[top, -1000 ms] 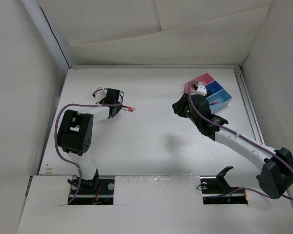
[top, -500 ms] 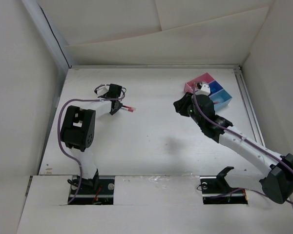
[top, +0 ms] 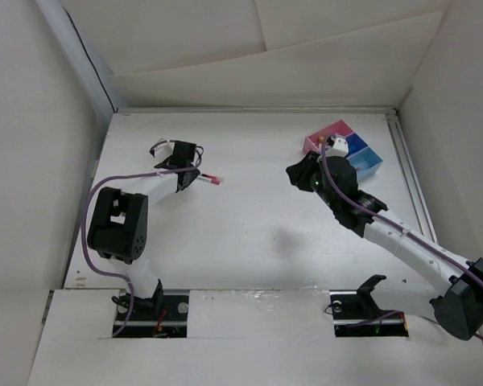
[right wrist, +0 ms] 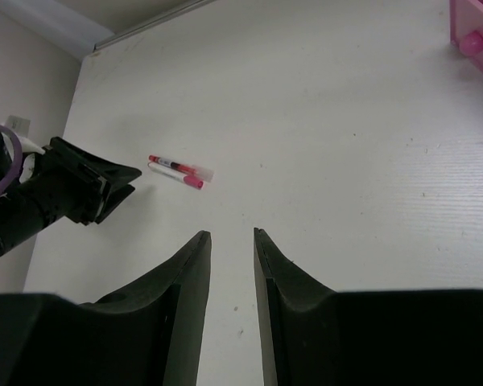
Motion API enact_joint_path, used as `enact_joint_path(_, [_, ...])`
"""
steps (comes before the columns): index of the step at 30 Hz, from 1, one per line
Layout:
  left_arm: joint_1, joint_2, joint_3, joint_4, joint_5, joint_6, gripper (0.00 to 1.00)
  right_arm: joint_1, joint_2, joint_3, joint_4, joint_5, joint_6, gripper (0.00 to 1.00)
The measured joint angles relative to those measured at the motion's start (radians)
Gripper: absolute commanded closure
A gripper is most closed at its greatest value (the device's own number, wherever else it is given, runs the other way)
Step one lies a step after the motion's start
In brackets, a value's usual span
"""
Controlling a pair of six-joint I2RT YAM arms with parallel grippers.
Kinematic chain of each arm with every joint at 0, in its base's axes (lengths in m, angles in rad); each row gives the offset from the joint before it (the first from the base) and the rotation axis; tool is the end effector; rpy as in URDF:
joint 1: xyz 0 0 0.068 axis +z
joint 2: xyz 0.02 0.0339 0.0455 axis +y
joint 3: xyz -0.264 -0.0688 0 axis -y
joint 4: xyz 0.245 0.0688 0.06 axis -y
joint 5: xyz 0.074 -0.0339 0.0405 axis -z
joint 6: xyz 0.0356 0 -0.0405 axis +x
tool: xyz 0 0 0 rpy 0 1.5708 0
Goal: Sort the stationery into containers
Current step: Grab a piece of stationery with the left arm
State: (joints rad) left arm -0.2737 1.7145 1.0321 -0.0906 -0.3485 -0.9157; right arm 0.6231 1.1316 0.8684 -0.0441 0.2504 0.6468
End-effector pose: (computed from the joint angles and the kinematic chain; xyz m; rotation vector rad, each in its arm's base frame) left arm 0.3525 -0.0863 0.1918 -0.8834 2.1186 -0.2068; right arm 0.2190 0.1465 0.3138 0.1986 1.9080 0.6356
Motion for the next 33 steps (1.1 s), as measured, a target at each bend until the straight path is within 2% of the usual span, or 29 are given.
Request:
enact_joint_path(8, [0.0,0.093,0.098,-0.014,0.005,0.002,0.7,-0.001,0.0,0.0,0.0,-0.002,-0.004,0.66])
enact_joint_path(21, [0.0,0.161,0.122,-0.036,0.005,0.006,0.73,-0.007,0.0,0.0,0.0,-0.014,-0.004,0.66])
enact_joint_path(24, [0.0,0.163,0.124,-0.032,0.005,0.005,0.78,-0.006,-0.001,0.0,0.0,-0.015,-0.004,0.66])
enact_joint_path(33, [0.0,0.102,0.051,0.004,0.023,0.008,0.78,-0.006,-0.005,0.0,0.0,-0.015,-0.014,0.66])
